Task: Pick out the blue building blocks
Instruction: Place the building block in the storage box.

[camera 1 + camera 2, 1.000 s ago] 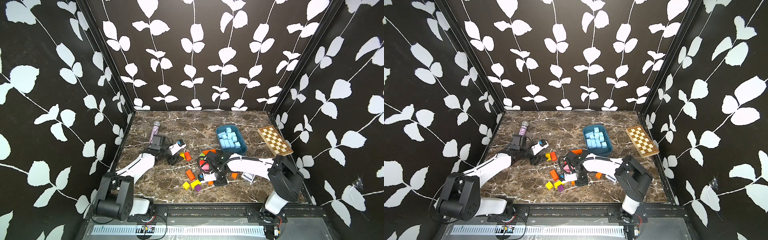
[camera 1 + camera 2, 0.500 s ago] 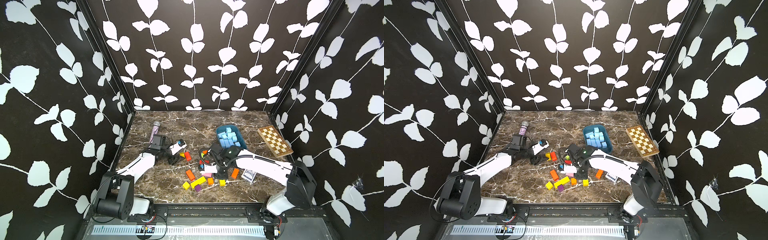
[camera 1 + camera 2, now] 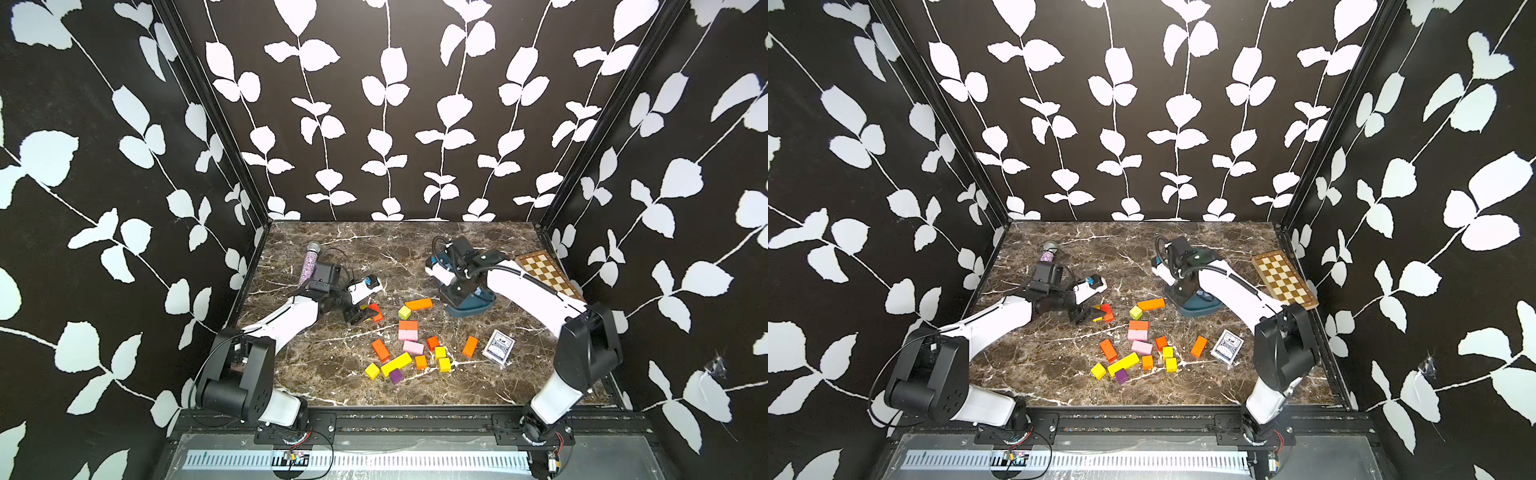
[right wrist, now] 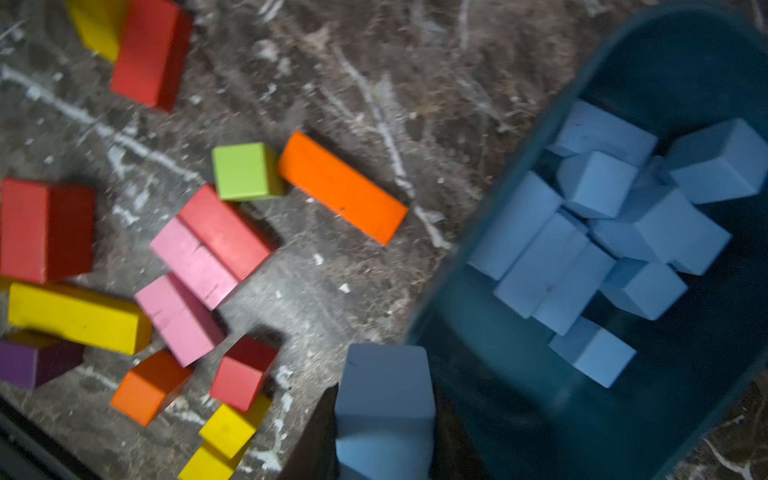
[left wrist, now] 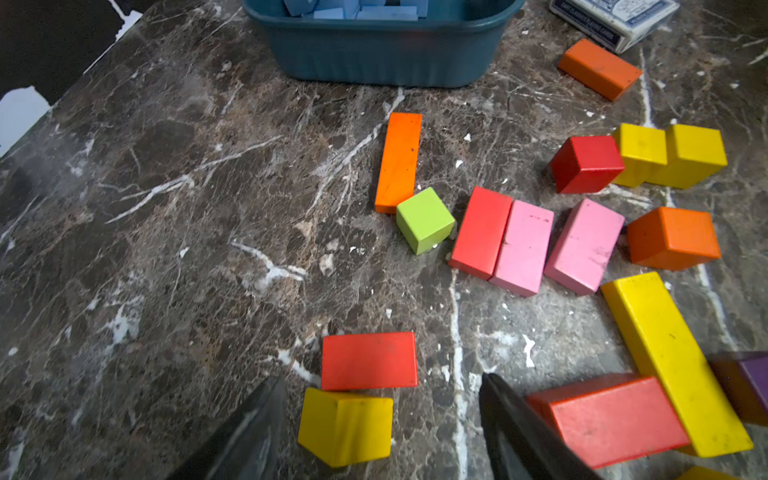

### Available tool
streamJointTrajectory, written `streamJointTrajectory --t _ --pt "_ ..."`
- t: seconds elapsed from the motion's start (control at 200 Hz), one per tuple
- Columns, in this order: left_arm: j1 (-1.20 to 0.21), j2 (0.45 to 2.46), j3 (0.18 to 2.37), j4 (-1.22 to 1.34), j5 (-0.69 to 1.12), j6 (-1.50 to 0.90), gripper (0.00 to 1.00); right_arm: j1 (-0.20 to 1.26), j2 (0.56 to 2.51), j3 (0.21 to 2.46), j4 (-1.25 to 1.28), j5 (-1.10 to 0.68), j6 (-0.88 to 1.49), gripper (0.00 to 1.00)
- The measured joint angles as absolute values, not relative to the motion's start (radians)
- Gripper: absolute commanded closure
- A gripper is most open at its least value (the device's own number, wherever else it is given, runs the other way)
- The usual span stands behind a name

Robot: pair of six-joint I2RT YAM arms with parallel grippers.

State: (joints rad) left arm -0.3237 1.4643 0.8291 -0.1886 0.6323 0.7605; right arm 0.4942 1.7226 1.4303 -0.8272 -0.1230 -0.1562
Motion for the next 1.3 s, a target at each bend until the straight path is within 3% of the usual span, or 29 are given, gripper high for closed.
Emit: streamJointTrajectory --t 0.35,0.8,1.105,1.295 --pt "-0.365 1.528 0.906 -0.188 0.629 0.785 0.21 0.312 1.881 1.579 -0.857 -0.075 0.032 0.93" --pt "-0.369 1.559 0.918 -0.188 0.624 0.787 0.21 0.301 2.044 1.679 -0.850 -0.067 0.106 0.89" --pt "-0.369 1.565 0.934 -0.187 0.619 0.788 0.21 0.301 2.068 1.708 -0.850 -0.061 0.128 0.81" --pt "-0.369 1.571 0.934 -0.188 0.616 0.789 0.21 0.301 2.077 1.716 -0.849 -0.056 0.132 0.65"
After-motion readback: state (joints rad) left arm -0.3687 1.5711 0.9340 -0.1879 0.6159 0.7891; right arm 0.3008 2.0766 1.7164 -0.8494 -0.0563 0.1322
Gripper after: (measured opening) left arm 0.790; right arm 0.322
